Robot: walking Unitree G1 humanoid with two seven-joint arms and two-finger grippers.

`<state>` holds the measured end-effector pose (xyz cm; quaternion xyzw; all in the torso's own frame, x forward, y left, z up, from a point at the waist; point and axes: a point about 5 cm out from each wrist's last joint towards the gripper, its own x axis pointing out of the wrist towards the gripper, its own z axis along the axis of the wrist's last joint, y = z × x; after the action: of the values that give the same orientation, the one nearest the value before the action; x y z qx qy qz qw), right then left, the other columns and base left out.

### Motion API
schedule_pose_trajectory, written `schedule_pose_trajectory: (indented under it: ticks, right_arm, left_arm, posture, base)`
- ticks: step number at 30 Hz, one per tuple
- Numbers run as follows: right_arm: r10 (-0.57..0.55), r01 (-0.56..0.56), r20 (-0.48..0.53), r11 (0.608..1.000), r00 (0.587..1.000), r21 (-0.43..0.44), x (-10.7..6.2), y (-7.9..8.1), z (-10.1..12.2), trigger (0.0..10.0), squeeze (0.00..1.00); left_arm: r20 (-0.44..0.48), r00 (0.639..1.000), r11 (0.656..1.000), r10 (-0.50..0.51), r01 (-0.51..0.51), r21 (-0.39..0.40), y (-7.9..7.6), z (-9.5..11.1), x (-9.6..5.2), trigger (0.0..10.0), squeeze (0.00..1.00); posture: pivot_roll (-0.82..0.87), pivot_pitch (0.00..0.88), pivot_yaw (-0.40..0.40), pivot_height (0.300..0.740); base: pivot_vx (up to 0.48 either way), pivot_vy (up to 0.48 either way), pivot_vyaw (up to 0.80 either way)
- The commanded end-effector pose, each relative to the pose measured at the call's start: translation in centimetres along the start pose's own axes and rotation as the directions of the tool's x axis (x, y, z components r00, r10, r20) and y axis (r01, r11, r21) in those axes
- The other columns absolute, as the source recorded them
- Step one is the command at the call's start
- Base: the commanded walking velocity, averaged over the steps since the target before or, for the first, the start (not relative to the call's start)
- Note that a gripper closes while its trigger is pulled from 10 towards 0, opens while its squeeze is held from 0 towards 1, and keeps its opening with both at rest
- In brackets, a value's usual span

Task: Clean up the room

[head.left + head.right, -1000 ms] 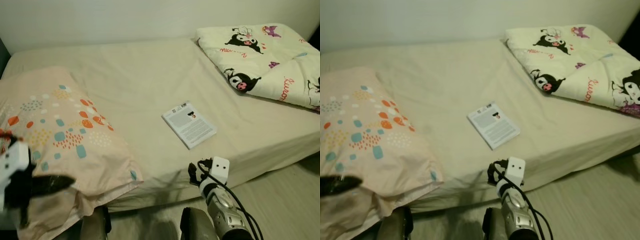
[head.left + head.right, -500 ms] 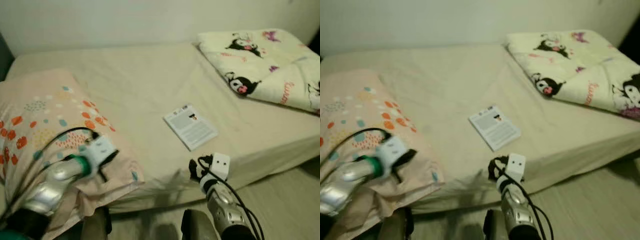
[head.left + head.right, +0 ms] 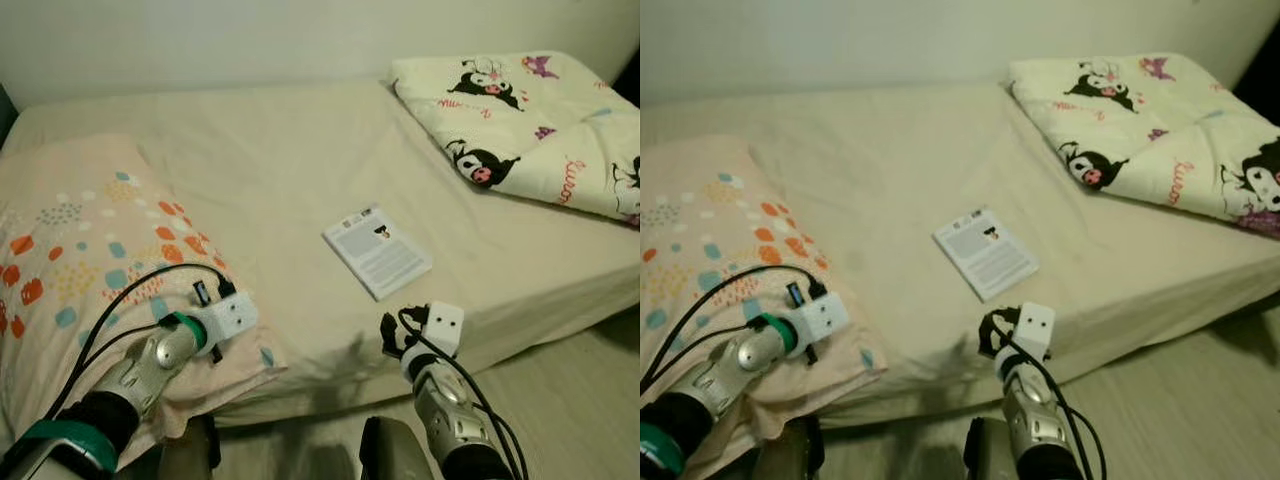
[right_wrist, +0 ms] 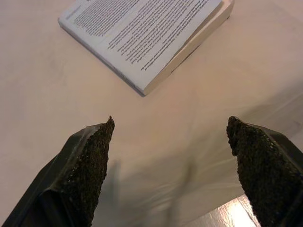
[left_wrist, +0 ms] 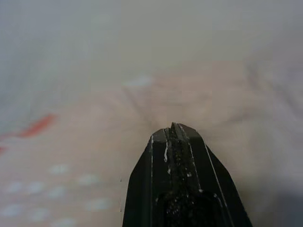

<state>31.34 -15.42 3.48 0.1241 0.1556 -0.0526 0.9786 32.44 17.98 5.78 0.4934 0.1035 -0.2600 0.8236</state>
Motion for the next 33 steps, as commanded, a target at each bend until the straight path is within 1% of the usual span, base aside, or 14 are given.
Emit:
schedule_pose_trajectory:
  ticks: [1, 3, 5, 7, 8, 10, 13, 16, 21, 22, 29, 31, 32, 33]
  right_arm:
    - [-0.004, 0.004, -0.017, 1.0, 1.0, -0.005, -0.1, 0.0, -0.5, 10.0, 0.0]
    - [-0.001, 0.001, -0.018, 1.0, 1.0, -0.005, -0.1, 0.0, -0.5, 10.0, 0.0]
    - [-0.001, 0.001, -0.018, 1.0, 1.0, -0.005, -0.1, 0.0, -0.5, 10.0, 0.0]
    - [-0.001, 0.001, -0.019, 1.0, 1.0, -0.005, -0.1, 0.1, -0.5, 10.0, 0.0]
    - [-0.001, 0.001, -0.019, 1.0, 1.0, -0.005, -0.1, 0.1, -0.5, 10.0, 0.0]
    - [0.001, -0.001, -0.021, 1.0, 1.0, -0.003, -0.1, 0.1, -0.6, 10.0, 0.0]
    - [0.001, -0.002, -0.021, 1.0, 1.0, -0.003, -0.2, 0.2, -0.6, 10.0, 0.0]
    - [0.003, -0.003, -0.023, 1.0, 1.0, 0.0, -0.1, 0.2, -0.7, 10.0, 0.0]
    - [0.004, -0.004, -0.021, 1.0, 1.0, 0.002, -0.1, 0.2, -0.6, 10.0, 0.0]
    - [0.004, -0.004, -0.019, 1.0, 1.0, 0.003, -0.1, 0.2, -0.5, 10.0, 0.0]
    - [0.004, -0.004, -0.019, 1.0, 1.0, 0.003, -0.1, 0.2, -0.5, 10.0, 0.0]
    - [0.004, -0.004, -0.017, 1.0, 1.0, 0.004, -0.1, 0.2, -0.5, 10.0, 0.0]
    - [0.018, -0.018, -0.015, 1.0, 1.0, -0.008, -0.1, 0.3, -0.4, 10.0, 0.0]
    - [0.018, -0.018, -0.015, 1.0, 1.0, -0.008, -0.1, 0.3, -0.4, 10.0, 0.0]
  left_arm:
    - [-0.095, 0.993, 0.996, -0.076, 0.081, 0.049, -1.5, -2.4, -1.0, 10.0, 0.0]
    - [-0.183, 0.978, 0.983, -0.104, 0.129, 0.134, -1.6, -4.8, -2.2, 10.0, 0.0]
    - [-0.183, 0.978, 0.983, -0.104, 0.129, 0.134, -1.6, -4.8, -2.2, 10.0, 0.0]
    - [-0.261, 0.96, 0.967, -0.106, 0.161, 0.199, -1.0, -6.8, -3.3, 10.0, 0.0]
    - [-0.261, 0.96, 0.967, -0.106, 0.161, 0.199, -1.0, -6.8, -3.3, 10.0, 0.0]
    - [-0.34, 0.938, 0.958, -0.073, 0.161, 0.238, 0.4, -8.9, -4.7, 10.0, 0.0]
    - [-0.361, 0.931, 0.956, -0.056, 0.154, 0.25, 1.0, -9.5, -5.2, 10.0, 0.0]
    - [-0.39, 0.921, 0.953, -0.013, 0.13, 0.275, 2.8, -10.4, -6.1, 10.0, 0.0]
    - [-0.368, 0.93, 0.951, -0.006, 0.119, 0.286, 3.4, -10.3, -6.2, 10.0, 0.0]
    - [-0.342, 0.94, 0.96, 0.008, 0.088, 0.264, 3.6, -9.9, -6.1, 10.0, 0.0]
    - [-0.342, 0.94, 0.96, 0.008, 0.088, 0.264, 3.6, -9.9, -6.1, 10.0, 0.0]
    - [-0.307, 0.951, 0.973, 0.027, 0.046, 0.226, 3.9, -9.3, -5.8, 10.0, 0.0]
    - [-0.132, 0.986, 0.993, 0.102, -0.108, -0.037, 3.6, -6.0, -4.4, 10.0, 0.0]
    - [-0.132, 0.986, 0.993, 0.102, -0.108, -0.037, 3.6, -6.0, -4.4, 10.0, 0.0]
  posture:
    - [0.15, 0.005, -0.015, 0.57]
    - [0.16, 0.011, -0.02, 0.57]
    - [0.16, 0.011, -0.02, 0.57]
    - [0.16, 0.011, -0.02, 0.57]
    - [0.16, 0.011, -0.02, 0.57]
    - [0.17, 0.013, -0.022, 0.57]
    - [0.17, 0.013, -0.022, 0.57]
    - [0.17, 0.013, -0.022, 0.57]
    - [0.17, 0.014, -0.022, 0.57]
    - [0.17, 0.014, -0.022, 0.57]
    - [0.17, 0.014, -0.022, 0.57]
    - [0.17, 0.014, -0.022, 0.57]
    - [0.16, 0.007, -0.05, 0.57]
    - [0.16, 0.007, -0.05, 0.57]
  base:
    - [0.0, 0.0, 0.0]
    - [0.0, 0.0, 0.0]
    - [0.0, 0.0, 0.0]
    - [0.0, 0.0, 0.0]
    - [0.0, 0.0, 0.0]
    - [0.0, 0.0, 0.0]
    - [0.0, 0.0, 0.0]
    - [0.0, 0.0, 0.0]
    - [0.0, 0.0, 0.0]
    - [0.0, 0.0, 0.0]
    - [0.0, 0.0, 0.0]
    - [0.0, 0.0, 0.0]
    - [0.0, 0.0, 0.0]
    - [0.0, 0.0, 0.0]
